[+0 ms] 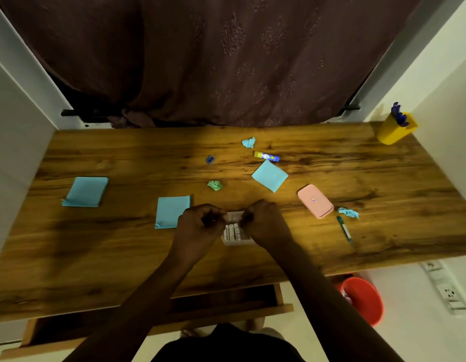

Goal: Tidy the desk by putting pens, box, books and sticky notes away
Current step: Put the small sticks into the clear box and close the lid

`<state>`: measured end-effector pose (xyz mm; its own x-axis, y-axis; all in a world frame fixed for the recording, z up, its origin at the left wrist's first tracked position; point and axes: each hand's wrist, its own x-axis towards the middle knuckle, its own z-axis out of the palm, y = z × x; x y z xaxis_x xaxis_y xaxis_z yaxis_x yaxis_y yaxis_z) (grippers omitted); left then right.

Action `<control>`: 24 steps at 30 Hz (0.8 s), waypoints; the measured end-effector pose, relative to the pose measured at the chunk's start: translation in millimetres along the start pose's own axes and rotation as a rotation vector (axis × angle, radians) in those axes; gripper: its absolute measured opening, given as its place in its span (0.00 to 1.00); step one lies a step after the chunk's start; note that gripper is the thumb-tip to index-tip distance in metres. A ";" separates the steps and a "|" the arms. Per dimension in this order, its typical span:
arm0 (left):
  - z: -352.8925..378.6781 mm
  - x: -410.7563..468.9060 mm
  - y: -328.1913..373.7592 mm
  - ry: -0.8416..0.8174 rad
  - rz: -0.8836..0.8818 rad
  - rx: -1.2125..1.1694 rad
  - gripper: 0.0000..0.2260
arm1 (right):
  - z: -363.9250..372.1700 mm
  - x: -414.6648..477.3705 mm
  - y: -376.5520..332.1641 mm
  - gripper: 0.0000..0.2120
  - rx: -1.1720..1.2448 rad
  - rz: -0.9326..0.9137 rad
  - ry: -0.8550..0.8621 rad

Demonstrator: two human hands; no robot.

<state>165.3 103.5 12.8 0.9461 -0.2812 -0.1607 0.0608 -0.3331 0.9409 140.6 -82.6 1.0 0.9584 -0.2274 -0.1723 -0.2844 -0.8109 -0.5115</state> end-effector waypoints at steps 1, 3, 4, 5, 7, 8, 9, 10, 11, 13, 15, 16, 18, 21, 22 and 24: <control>0.9 0.6 1.1 -0.008 0.004 0.003 0.05 | -6.1 -3.7 1.7 0.07 0.042 -0.012 0.026; 3.7 1.8 5.0 -0.022 0.009 0.003 0.05 | -20.0 -15.1 3.5 0.05 0.135 -0.025 0.083; 5.7 2.3 8.3 -0.030 0.014 0.002 0.05 | -26.8 -22.1 4.2 0.05 0.217 -0.002 0.104; 7.6 2.9 11.9 -0.037 0.027 0.005 0.05 | -34.3 -29.1 3.0 0.05 0.338 0.038 0.116; 13.9 4.2 19.2 -0.061 0.058 0.036 0.05 | -45.8 -41.8 5.8 0.05 0.579 0.121 0.140; 17.3 4.2 23.0 -0.075 0.069 0.055 0.05 | -51.0 -47.5 8.1 0.04 0.656 0.143 0.151; 20.8 3.9 26.5 -0.086 0.078 0.071 0.05 | -55.9 -52.7 11.8 0.04 0.703 0.157 0.163; 24.4 3.5 29.6 -0.095 0.087 0.075 0.05 | -60.0 -56.4 16.2 0.04 0.723 0.167 0.175; 29.3 3.5 32.7 -0.103 0.096 0.077 0.05 | -64.0 -59.8 21.7 0.04 0.734 0.177 0.185; 43.0 4.3 41.3 -0.112 0.121 0.087 0.05 | -69.3 -62.2 38.6 0.04 0.718 0.189 0.205; 51.1 8.7 46.0 -0.115 0.136 0.075 0.04 | -70.9 -63.1 45.9 0.05 0.693 0.186 0.222; 60.2 12.3 48.8 -0.111 0.144 0.069 0.04 | -73.9 -62.6 54.2 0.09 0.686 0.184 0.234; 85.9 18.6 55.8 -0.105 0.143 0.068 0.03 | -80.5 -59.9 77.6 0.13 0.678 0.174 0.242; 124.6 27.7 65.1 -0.088 0.141 0.088 0.04 | -91.6 -52.6 103.1 0.08 0.686 0.176 0.279; 137.1 31.6 67.5 -0.087 0.138 0.104 0.06 | -94.9 -50.7 112.3 0.09 0.681 0.180 0.280; 160.8 40.0 70.9 -0.103 0.120 0.145 0.11 | -100.5 -48.8 129.8 0.16 0.670 0.224 0.244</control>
<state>156.3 -76.0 25.1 0.9060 -0.4143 -0.0870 -0.1034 -0.4159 0.9035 59.2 -230.9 27.6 0.8316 -0.5252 -0.1807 -0.3519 -0.2465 -0.9030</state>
